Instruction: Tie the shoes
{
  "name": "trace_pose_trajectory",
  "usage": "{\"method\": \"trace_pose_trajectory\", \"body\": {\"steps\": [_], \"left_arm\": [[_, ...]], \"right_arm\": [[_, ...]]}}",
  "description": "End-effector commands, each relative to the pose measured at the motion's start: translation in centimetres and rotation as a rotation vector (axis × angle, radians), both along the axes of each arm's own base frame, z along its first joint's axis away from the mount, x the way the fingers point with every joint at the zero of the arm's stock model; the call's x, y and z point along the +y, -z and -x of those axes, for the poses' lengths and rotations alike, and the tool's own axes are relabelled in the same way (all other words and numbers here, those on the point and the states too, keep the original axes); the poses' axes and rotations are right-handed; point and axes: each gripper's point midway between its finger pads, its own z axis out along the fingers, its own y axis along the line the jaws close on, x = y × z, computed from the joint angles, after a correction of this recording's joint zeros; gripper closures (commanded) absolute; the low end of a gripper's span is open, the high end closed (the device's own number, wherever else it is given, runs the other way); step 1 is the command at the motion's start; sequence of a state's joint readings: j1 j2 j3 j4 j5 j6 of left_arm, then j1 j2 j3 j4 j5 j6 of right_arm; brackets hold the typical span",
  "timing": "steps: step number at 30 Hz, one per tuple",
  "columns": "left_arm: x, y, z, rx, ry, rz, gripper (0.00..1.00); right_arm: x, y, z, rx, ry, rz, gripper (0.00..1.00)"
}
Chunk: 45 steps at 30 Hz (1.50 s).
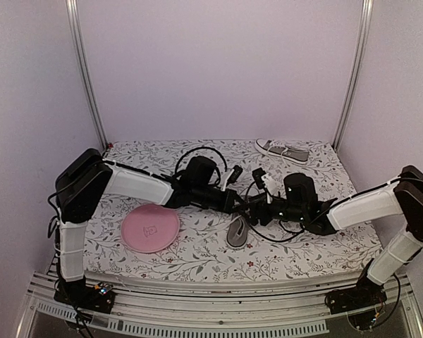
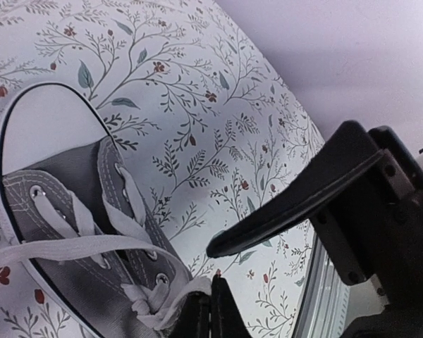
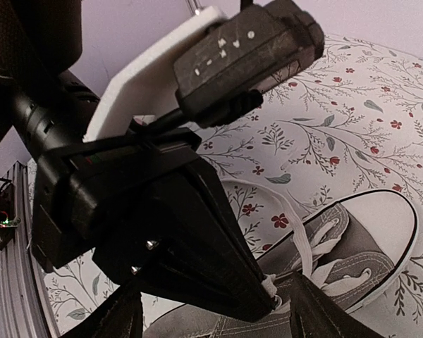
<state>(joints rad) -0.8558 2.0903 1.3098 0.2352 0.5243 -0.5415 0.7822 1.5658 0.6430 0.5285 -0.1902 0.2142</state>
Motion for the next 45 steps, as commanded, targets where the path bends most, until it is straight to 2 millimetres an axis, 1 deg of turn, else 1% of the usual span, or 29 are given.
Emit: {"method": "trace_pose_trajectory", "body": {"steps": [1,5,9,14,16,26,34,39,45], "left_arm": [[0.0,-0.7,-0.6,0.038,0.002,0.015,1.0],[0.8,-0.4,-1.0,0.079,-0.003,0.018,1.0],[1.5,-0.9,-1.3,0.1,0.006,0.036,1.0],[2.1,-1.2,-1.4,0.089,0.011,0.028,1.0],[2.2,-1.3,-1.4,0.089,0.008,0.026,1.0],[2.1,-2.3,-1.3,0.099,0.012,0.05,1.0],[2.0,-2.9,-1.1,0.107,0.017,0.066,1.0],[2.0,-2.6,-1.1,0.114,0.019,0.065,1.0],[1.9,-2.7,-1.0,0.122,0.024,0.071,1.0]], "right_arm": [[0.6,0.1,-0.8,-0.069,0.022,0.02,0.29],[0.2,0.7,0.0,-0.054,0.023,0.017,0.29],[-0.7,1.3,0.7,-0.03,0.044,0.012,0.29],[-0.9,1.7,0.6,-0.025,0.052,0.016,0.31],[-0.7,1.6,0.3,-0.033,0.051,0.02,0.31],[1.5,1.6,-1.1,-0.06,0.012,0.031,0.37],[2.5,3.1,-1.0,-0.032,-0.029,0.039,0.39],[2.5,3.0,-1.6,-0.046,-0.009,0.039,0.47],[2.8,2.5,-2.1,-0.065,0.0,0.034,0.67]]}}
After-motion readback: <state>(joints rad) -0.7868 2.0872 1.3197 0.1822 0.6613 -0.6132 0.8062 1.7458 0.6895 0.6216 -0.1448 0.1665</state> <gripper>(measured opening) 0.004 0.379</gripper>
